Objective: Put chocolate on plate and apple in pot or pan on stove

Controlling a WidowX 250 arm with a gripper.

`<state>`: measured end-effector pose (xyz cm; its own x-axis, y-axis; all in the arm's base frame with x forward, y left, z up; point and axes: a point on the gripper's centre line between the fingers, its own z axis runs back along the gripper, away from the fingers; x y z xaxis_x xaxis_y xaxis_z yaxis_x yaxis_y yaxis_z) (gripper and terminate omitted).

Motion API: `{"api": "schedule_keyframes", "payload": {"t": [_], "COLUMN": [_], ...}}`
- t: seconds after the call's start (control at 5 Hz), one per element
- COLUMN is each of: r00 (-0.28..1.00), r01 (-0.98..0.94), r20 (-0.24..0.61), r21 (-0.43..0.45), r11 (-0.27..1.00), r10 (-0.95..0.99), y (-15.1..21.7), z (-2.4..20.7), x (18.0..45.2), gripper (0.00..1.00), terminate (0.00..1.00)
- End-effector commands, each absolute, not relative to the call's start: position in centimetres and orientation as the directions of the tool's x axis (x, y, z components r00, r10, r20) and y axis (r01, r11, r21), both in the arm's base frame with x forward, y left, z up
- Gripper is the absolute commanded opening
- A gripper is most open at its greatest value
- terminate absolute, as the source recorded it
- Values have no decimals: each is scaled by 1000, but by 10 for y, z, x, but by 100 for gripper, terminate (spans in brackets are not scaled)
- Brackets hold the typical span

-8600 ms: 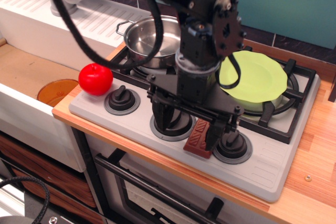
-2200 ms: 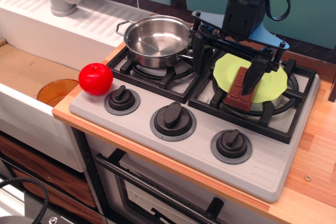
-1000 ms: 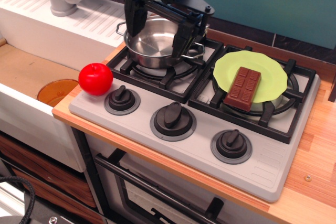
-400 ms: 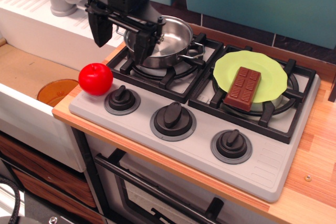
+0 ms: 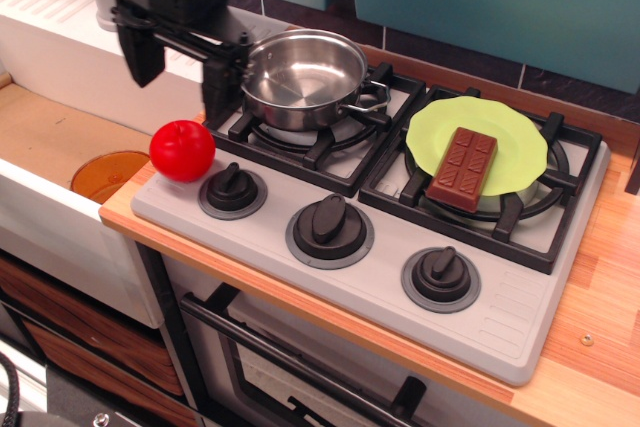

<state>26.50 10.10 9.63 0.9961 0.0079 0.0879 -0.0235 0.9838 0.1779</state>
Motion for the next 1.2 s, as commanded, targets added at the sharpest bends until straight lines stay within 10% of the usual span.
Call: {"api": "schedule_keyframes", "payload": {"t": [0.0,1.0], "r00": [985,960], "r01": [-37,-110], "r20": [170,279], "r21": [226,260], "r11": [973,959], "r10": [-2,34], "y": [107,91], "z": [119,86], "x": [272,274], "gripper": [100,100], "terminate": [0,0]}}
